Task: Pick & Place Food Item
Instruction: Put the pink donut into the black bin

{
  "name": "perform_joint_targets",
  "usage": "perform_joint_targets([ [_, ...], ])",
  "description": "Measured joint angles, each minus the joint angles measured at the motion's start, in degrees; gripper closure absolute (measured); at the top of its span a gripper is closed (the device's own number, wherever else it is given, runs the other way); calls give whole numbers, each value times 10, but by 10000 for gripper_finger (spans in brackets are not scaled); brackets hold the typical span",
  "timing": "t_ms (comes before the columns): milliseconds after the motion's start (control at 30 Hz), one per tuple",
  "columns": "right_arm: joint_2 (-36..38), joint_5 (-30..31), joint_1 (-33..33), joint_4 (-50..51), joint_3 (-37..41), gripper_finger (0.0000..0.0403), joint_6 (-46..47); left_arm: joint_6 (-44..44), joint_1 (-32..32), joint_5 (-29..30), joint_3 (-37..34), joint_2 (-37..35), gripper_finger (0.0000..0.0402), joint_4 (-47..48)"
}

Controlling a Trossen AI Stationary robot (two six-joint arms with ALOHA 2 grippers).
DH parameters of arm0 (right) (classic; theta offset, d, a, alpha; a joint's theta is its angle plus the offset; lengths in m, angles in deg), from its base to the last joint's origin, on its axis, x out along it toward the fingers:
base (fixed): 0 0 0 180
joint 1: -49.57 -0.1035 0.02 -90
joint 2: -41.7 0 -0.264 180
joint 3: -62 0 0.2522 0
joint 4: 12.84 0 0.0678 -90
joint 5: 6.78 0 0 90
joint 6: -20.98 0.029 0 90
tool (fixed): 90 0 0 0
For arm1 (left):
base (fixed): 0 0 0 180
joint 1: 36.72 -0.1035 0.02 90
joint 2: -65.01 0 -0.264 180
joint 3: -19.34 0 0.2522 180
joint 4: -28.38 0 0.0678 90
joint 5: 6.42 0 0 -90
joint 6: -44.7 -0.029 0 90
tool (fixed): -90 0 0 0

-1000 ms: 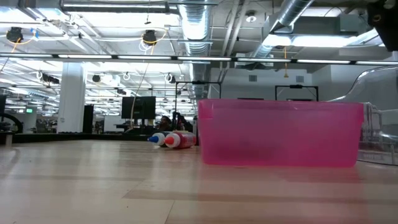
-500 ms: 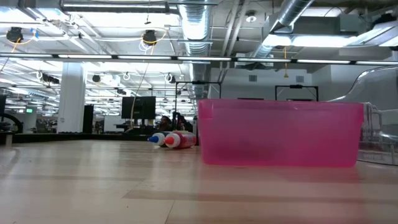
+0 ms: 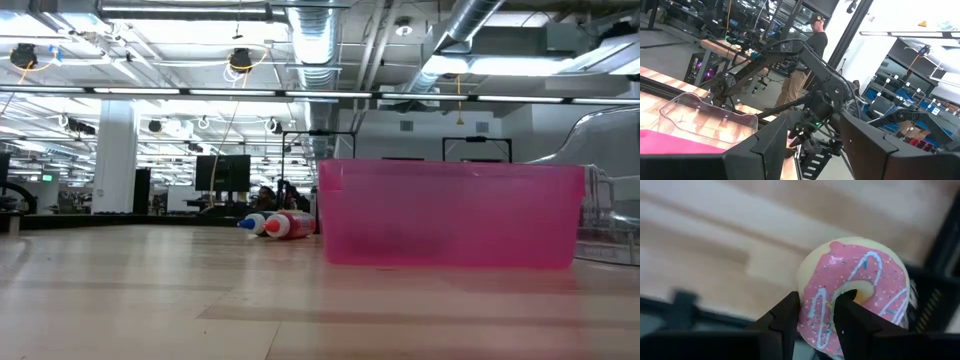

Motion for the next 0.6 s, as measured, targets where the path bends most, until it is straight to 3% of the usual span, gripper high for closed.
perform_joint_targets([
  [333, 0, -41, -35, 30, 5, 292, 4, 0, -13, 0, 0, 0, 224, 0],
  [600, 0, -84, -65, -9, 70, 292, 4, 17, -14, 0, 0, 0, 224, -2],
])
